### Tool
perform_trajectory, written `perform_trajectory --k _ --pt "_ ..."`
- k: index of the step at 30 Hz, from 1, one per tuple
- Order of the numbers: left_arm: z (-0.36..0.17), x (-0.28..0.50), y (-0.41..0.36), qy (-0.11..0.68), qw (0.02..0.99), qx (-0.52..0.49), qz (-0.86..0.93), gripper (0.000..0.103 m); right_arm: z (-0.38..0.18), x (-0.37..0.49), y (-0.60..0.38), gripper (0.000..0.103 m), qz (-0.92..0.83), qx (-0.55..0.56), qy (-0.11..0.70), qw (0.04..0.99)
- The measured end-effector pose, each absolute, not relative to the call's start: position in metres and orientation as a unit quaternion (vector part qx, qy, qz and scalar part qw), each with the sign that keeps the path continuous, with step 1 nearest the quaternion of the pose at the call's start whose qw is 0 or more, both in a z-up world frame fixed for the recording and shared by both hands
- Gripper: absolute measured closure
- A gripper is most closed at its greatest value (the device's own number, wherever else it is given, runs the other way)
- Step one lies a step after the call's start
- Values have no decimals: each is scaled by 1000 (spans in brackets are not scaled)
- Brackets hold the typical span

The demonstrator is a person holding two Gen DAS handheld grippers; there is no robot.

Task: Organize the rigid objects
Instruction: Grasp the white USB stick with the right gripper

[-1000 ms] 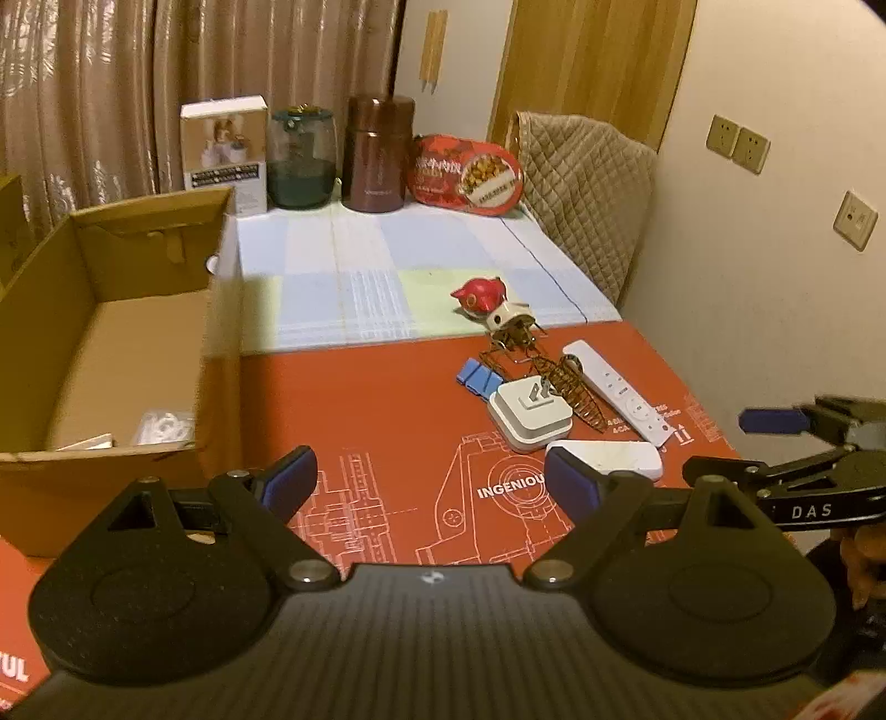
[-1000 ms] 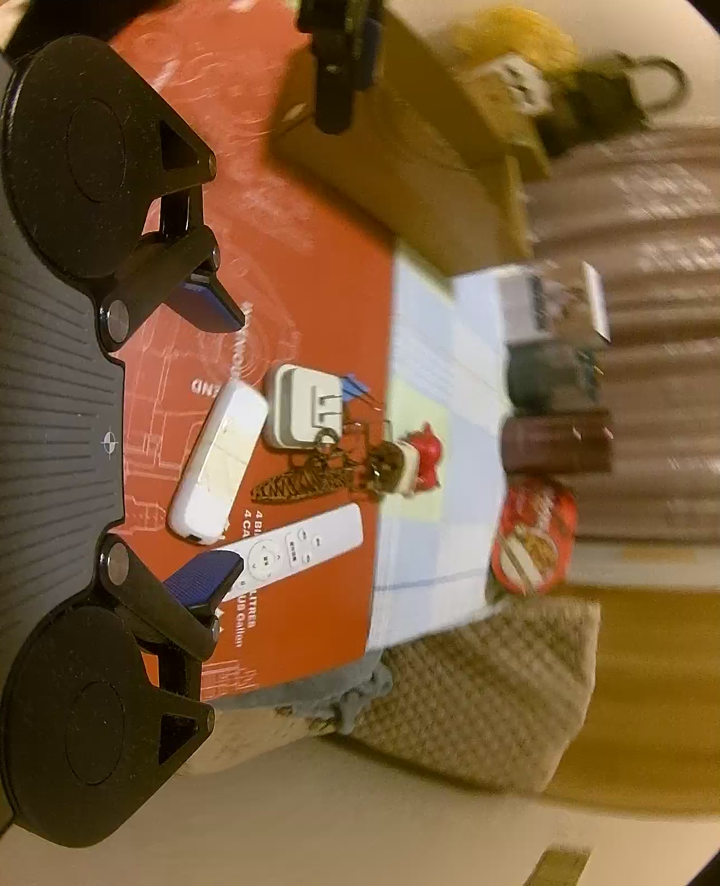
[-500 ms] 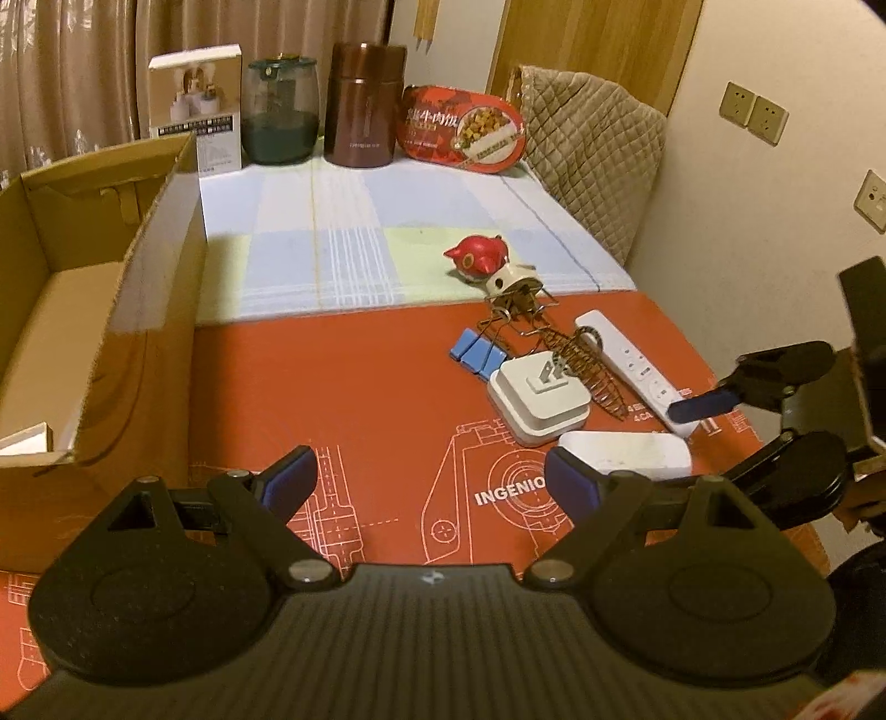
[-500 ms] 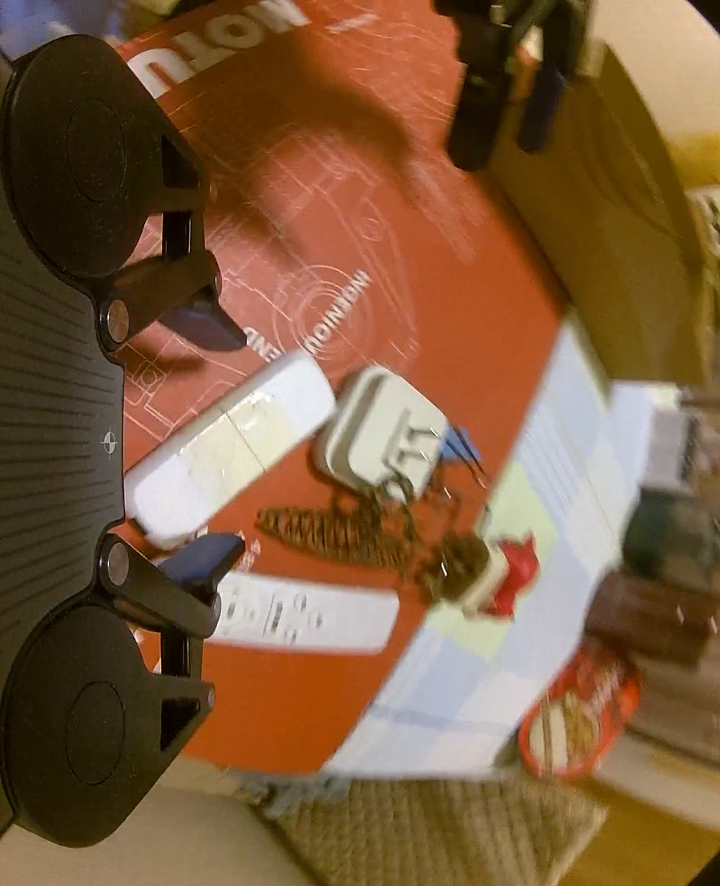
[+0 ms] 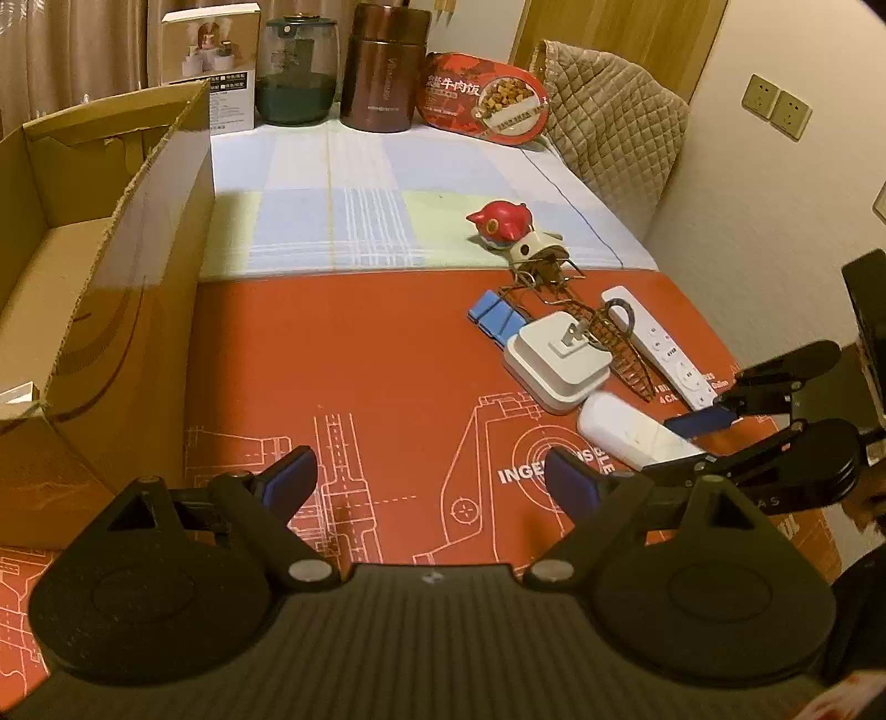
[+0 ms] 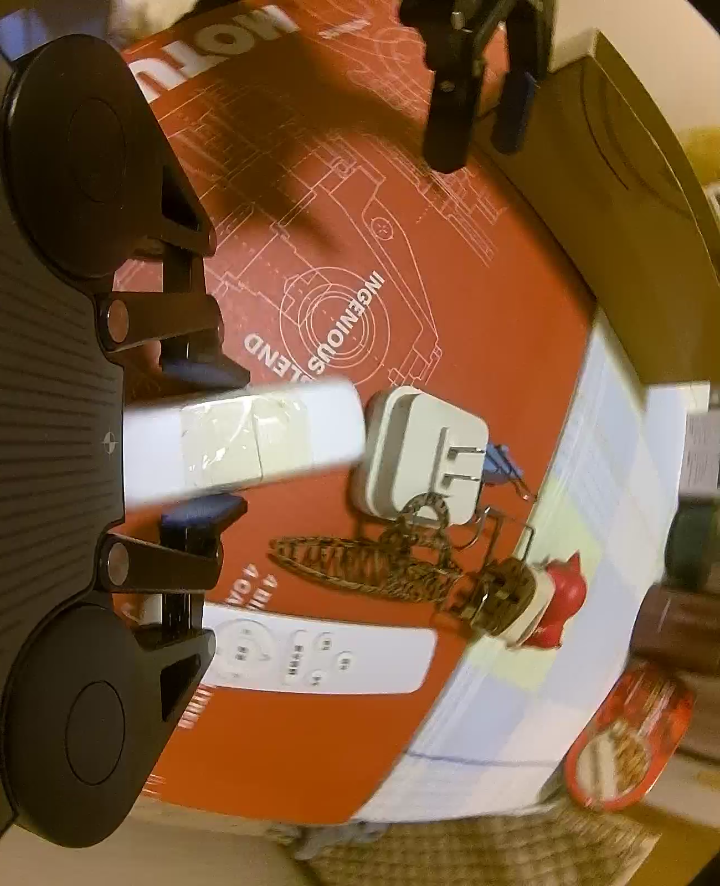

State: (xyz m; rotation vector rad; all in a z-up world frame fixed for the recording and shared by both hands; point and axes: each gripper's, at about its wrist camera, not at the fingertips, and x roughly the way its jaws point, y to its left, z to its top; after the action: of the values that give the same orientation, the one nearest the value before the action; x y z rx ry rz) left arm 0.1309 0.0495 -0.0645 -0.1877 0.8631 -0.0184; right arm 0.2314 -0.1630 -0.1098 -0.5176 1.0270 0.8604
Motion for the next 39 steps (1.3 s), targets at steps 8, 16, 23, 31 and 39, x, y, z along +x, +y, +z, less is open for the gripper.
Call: perform_trajectory --k 8,16,23,31,39 --pt "-63 127 45 417 904 -89 -12 17 -106 204 -166 66 344 -156 484 790" --pt "-67 133 43 418 904 -84 -21 17 -100 201 -176 66 259 -113 454 845" --pt "-69 141 38 412 907 -82 -31 17 -102 215 -167 66 220 -144 443 857" --pt "-73 148 36 405 910 -80 -37 17 -107 210 -157 66 283 -121 437 845" --pt "-90 179 19 388 917 -70 -50 17 -107 209 -170 66 255 -91 441 856"
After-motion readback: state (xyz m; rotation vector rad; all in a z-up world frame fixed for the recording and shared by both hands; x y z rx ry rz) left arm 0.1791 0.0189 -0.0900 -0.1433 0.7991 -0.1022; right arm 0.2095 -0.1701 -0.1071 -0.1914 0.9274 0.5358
